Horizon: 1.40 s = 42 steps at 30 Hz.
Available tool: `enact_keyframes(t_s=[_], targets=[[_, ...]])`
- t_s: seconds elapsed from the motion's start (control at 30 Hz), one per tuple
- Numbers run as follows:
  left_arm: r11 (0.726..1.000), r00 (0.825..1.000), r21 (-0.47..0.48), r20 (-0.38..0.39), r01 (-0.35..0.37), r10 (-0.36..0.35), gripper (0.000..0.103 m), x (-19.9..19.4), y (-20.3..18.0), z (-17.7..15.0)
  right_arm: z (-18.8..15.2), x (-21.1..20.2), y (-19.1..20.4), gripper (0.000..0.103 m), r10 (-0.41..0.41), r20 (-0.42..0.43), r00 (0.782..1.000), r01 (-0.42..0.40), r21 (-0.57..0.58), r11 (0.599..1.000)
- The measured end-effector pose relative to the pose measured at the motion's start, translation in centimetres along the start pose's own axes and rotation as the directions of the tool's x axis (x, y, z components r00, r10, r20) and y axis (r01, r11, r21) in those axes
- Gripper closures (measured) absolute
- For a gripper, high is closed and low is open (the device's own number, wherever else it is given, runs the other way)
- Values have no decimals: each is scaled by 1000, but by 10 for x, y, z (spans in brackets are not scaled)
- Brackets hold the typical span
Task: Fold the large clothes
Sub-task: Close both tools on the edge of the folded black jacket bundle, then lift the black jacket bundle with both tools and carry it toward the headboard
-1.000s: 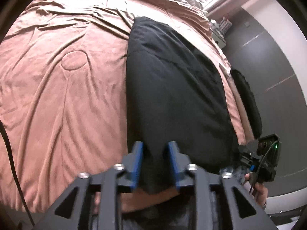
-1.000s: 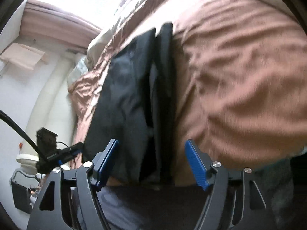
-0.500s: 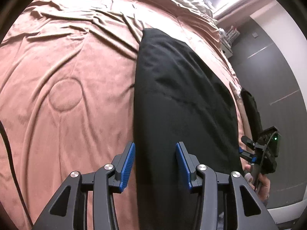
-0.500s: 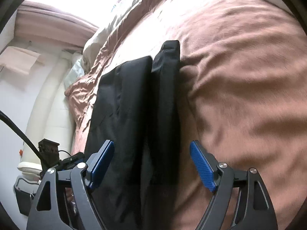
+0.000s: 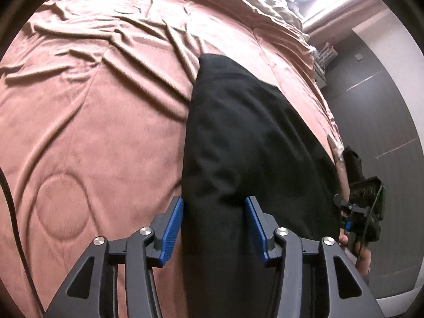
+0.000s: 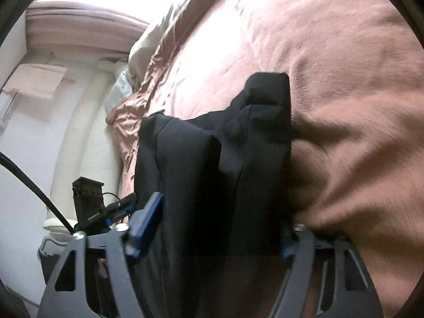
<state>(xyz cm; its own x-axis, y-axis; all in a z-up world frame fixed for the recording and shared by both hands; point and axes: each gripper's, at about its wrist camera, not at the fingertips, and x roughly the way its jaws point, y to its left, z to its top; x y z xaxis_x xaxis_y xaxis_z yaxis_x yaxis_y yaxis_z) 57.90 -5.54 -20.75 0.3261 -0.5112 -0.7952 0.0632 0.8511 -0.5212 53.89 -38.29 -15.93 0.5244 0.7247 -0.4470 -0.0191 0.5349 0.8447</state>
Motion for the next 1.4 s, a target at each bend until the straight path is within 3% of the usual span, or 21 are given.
enact_keyframes(t_s=[0.07,0.3,0.37,0.47,0.67,1.0,1.4], targets=[[1000,1000,-16,1,7,-7,51,5,2,8,6,7,-2,49,-1,-15,1000,1,-5,1000],[999,1000,-46,-9,10,-11,45,20,4,12,13,16,8,69,-14,-39,999,13,-36,999],[1000,1000,-25,4,-2,3,57,15,-1,7,10,11,17,81,-1,-28,1000,0,-44,999],[1000,1000,2,27,-16,15,72,3,-10,4,4,4,38,88,-3,-2,1000,2,-100,995],[1000,995,-2,94,-18,18,81,-33,-20,-4,-16,-11,86,89,-35,52,998,45,-203,978],[999,973,32,228,34,-40,83,-116,-41,-39,-60,-35,141,90,20,115,993,15,-296,955],[995,924,26,371,95,-98,85,-197,-47,-73,-113,-45,211,90,78,133,988,-13,-432,902]])
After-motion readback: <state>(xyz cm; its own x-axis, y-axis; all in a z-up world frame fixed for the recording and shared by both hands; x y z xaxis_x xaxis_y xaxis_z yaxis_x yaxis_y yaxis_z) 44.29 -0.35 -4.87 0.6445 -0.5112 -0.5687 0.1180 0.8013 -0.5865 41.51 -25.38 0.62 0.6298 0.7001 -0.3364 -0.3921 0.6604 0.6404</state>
